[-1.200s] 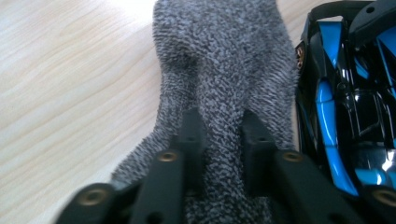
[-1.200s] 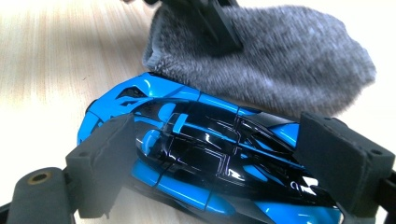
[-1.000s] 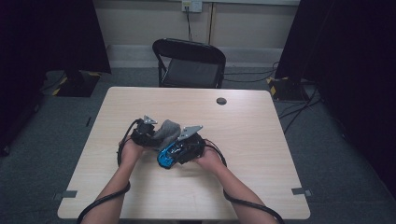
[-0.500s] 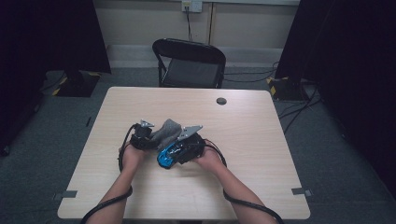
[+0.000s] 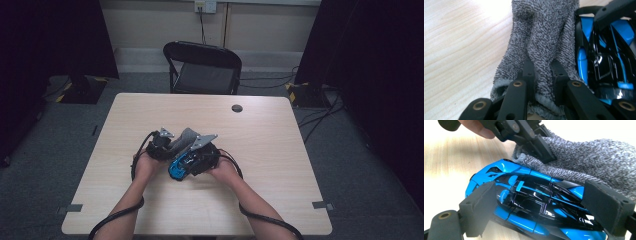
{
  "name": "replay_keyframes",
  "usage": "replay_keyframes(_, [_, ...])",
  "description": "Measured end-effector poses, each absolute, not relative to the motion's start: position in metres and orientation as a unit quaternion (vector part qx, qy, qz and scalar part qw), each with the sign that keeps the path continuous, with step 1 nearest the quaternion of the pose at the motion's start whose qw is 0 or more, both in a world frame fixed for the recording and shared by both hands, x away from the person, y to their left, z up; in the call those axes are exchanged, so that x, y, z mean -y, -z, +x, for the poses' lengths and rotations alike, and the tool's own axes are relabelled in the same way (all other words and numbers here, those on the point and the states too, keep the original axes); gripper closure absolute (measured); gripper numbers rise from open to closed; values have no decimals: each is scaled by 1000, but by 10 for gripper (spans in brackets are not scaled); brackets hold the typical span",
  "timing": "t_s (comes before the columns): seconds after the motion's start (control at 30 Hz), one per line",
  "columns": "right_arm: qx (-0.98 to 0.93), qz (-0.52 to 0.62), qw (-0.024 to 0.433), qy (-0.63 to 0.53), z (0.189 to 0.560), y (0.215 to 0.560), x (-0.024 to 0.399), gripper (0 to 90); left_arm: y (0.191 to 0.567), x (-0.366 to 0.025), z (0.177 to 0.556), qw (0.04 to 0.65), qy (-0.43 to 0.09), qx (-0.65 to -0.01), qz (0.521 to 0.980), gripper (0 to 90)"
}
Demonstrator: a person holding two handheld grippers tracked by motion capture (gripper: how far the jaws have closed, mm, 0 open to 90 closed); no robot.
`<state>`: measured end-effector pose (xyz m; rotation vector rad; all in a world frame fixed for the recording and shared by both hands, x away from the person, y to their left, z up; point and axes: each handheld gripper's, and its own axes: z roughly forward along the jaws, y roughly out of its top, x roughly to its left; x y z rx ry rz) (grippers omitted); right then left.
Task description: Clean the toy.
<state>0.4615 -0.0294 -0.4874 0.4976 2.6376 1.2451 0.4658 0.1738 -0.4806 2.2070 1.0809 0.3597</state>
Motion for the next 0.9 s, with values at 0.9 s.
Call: replay_keyframes(0.9, [-891,166,87,-414,462,486,28,125,471,-181,470,366,-168,-437,804,494])
